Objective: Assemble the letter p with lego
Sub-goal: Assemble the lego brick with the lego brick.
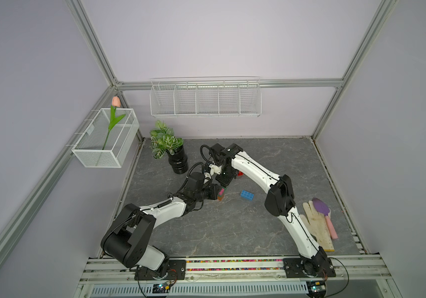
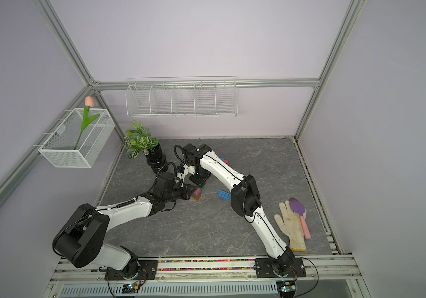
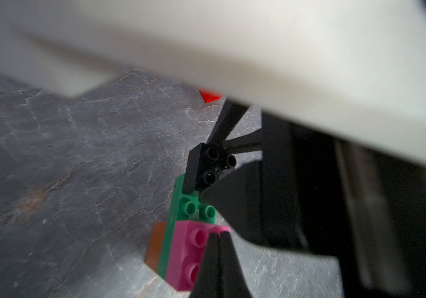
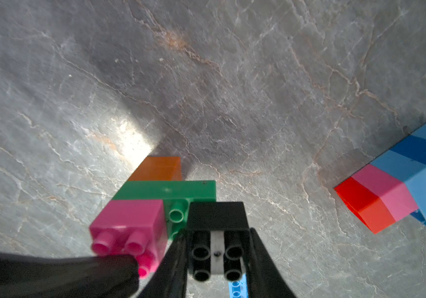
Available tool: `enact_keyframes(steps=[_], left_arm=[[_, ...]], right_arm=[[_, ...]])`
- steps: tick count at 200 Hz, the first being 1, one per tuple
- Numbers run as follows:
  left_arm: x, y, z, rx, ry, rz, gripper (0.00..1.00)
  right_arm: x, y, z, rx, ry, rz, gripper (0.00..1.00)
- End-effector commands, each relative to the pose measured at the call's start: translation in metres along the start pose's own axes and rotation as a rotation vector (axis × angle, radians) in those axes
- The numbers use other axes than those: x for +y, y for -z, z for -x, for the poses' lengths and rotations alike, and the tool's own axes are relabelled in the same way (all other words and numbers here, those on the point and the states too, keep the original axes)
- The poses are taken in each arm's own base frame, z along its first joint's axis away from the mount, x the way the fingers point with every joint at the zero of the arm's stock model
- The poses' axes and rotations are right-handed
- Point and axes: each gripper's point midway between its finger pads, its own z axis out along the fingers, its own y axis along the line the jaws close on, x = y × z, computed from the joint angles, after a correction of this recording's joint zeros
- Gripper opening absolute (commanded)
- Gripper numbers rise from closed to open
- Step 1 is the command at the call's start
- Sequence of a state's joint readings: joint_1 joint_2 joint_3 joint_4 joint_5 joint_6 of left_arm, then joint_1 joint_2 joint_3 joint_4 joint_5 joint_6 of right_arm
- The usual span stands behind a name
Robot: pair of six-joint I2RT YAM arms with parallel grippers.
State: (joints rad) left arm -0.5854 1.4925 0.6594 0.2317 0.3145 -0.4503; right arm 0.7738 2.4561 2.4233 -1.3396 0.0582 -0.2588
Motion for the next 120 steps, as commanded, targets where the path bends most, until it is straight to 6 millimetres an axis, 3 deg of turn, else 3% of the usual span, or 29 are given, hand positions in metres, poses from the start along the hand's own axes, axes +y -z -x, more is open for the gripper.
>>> enact_keyframes(steps=[1, 94, 120], left_arm=[[0.0307, -0.0027, -0.0624, 0.191, 0.049, 0.098, 0.00], [0.0328, -0.0023, -0.0654, 0.192, 0.053, 0.103, 0.00], [0.0327, -0.0022, -0.0653, 0.192, 0.053, 0.103, 0.00]], right_arm=[[0.0183, -0.0216, -0.0121, 0.071, -0.007, 0.078, 0.18], [0.0204, -0.0242, -0.0180, 0.072, -0.027, 0.083, 0.20], [0.0199, -0.0221, -0.0165, 0.063, -0.032, 0.082, 0.26]])
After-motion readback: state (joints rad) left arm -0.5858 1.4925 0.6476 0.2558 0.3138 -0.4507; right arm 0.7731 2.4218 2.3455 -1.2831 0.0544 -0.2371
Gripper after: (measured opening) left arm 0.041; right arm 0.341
